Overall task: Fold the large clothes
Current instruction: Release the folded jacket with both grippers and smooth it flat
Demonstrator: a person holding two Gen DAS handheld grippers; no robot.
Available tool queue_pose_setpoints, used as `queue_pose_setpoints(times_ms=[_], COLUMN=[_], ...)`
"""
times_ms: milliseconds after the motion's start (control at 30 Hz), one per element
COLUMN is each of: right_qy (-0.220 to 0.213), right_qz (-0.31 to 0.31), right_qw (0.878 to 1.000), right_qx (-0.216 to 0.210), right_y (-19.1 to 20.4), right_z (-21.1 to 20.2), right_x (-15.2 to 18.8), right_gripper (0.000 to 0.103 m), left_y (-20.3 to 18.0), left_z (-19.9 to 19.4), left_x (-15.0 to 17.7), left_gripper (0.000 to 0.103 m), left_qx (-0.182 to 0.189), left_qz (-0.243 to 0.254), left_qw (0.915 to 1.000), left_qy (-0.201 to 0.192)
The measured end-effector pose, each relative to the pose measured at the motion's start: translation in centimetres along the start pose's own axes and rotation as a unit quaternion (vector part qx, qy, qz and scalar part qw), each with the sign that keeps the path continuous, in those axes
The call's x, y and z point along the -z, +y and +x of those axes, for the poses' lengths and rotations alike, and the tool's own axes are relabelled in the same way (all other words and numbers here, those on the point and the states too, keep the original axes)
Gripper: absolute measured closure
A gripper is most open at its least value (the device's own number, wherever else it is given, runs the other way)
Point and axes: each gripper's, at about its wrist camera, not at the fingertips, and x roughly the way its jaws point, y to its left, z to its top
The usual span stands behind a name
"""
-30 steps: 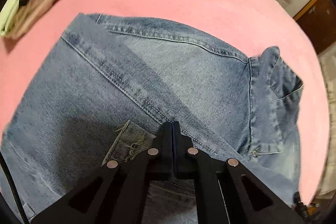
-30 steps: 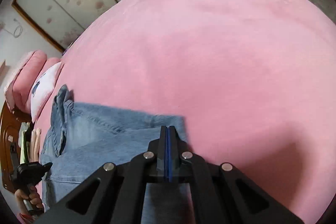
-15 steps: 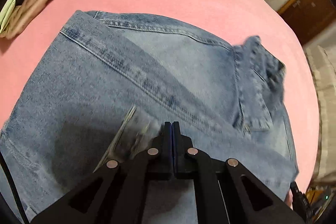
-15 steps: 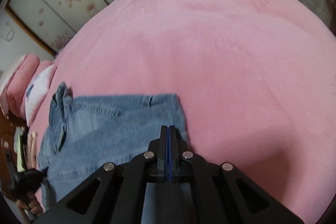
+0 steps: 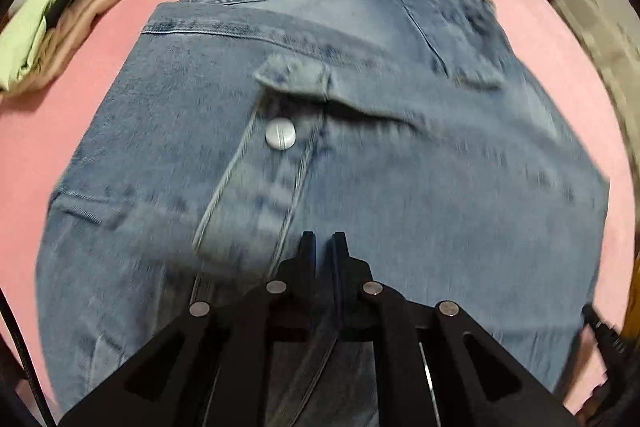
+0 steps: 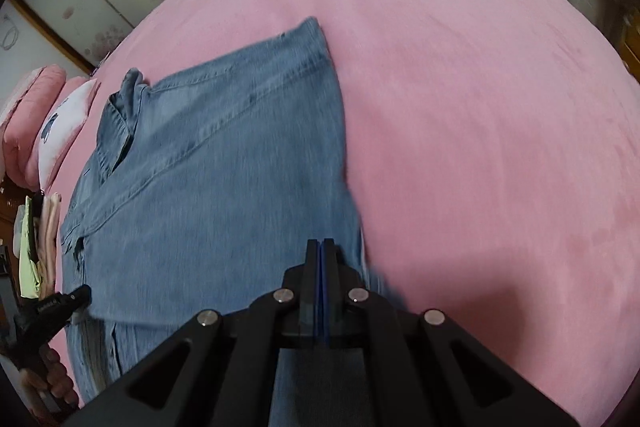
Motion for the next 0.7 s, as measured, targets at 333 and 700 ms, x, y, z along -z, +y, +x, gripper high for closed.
queue_pose_setpoints(times_ms=[333,700], right_qy=[0.061,0.115], right_qz=[0.028,-0.086], right_qw=[0.998,0.99], right_qx=[0.012,-0.017], right_y=[5.1,16.0], right_z=[-1.8,-5.0], right_x=[7.5,13.8], right_gripper=[0.1,0.097], left_y=[0.7,4.6], left_z=[-2.7,-9.1], left_x=[5.6,9.9], left_gripper=[0.054,0.034], left_qx=[-0.04,-0.038], left_qz=[0.078,0.121], left_qw=[0.995,0.9876], left_qy=[0.05,0.093])
